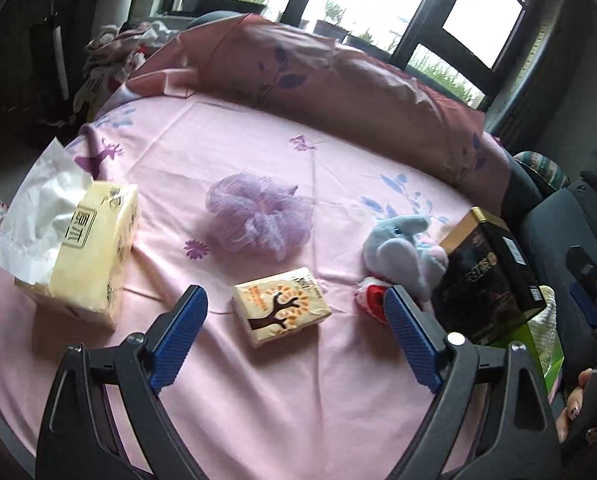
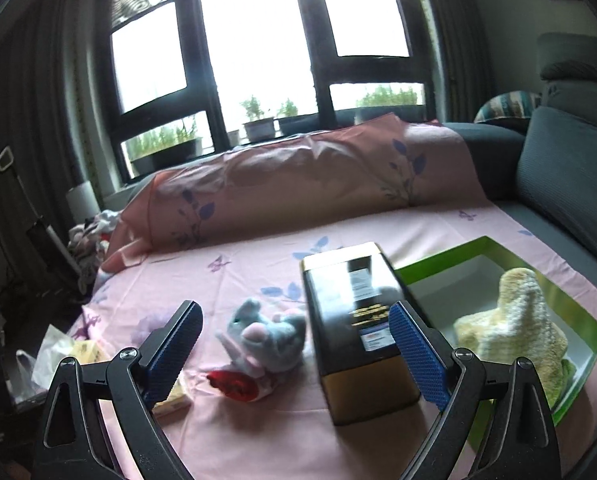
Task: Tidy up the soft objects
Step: 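Move the right gripper back to the yellow tree-print tissue pack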
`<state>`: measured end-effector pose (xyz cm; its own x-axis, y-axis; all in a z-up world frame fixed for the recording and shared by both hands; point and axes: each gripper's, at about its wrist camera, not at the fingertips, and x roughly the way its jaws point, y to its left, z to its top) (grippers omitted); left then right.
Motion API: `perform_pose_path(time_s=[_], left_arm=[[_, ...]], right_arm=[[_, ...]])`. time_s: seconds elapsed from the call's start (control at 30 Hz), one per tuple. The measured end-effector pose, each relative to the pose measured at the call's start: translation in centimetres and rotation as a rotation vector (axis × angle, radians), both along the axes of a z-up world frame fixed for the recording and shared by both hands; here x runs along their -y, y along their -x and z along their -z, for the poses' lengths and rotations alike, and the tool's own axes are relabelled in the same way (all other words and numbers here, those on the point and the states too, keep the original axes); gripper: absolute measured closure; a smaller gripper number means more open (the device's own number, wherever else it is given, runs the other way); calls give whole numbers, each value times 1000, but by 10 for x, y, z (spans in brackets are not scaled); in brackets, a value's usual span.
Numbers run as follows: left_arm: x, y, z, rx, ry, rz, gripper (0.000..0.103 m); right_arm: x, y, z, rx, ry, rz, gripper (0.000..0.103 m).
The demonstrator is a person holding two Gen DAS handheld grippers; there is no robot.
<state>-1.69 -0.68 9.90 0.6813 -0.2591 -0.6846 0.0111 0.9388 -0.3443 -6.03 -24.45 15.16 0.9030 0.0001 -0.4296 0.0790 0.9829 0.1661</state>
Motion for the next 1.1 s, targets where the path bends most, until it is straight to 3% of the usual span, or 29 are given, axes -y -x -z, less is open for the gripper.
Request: perform_pose_path(time_s=[0.23, 0.5, 0.63, 0.8, 0.9, 1.1], left_arm=[[-22, -20, 35, -142, 43, -49, 16], [-22, -24, 40, -170, 8, -48, 16], [-24, -26, 44, -185, -5, -64, 17], [-26, -29, 51, -225, 31, -53, 18], [-27, -33, 59, -276, 78, -35, 25], [-28, -34, 61, -296, 67, -51, 33]], right_arm=[[-42, -33, 13, -137, -61, -156, 8], [-96, -90, 31, -369, -143, -412, 8], [-114, -110, 52, -433, -142, -469, 10], [-109, -127, 82, -519, -244, -490, 22], [-105, -134, 93, -551, -284, -491, 27], [-113, -144, 108, -617, -260, -505, 35]])
